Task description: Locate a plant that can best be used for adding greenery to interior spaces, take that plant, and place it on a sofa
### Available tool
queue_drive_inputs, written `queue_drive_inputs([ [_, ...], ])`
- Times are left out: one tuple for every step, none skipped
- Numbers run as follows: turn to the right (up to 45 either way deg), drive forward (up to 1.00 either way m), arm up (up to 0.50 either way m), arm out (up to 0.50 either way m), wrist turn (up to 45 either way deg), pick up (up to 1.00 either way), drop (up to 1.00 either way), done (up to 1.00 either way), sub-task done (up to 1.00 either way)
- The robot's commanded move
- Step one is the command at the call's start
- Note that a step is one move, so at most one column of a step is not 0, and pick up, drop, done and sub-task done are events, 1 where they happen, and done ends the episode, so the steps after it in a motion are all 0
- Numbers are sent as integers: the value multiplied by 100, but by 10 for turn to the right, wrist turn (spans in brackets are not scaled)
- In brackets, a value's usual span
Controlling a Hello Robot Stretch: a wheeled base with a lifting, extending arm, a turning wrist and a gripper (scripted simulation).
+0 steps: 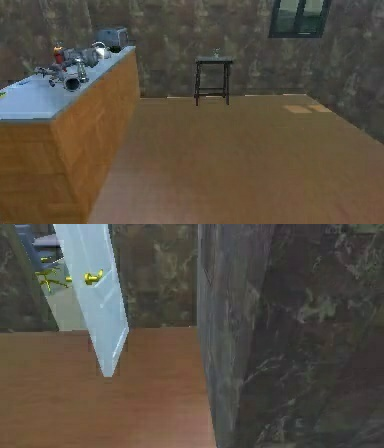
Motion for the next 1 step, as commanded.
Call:
queue_drive_inputs([
  [0, 100, 0, 0, 0, 0, 0, 0, 0],
])
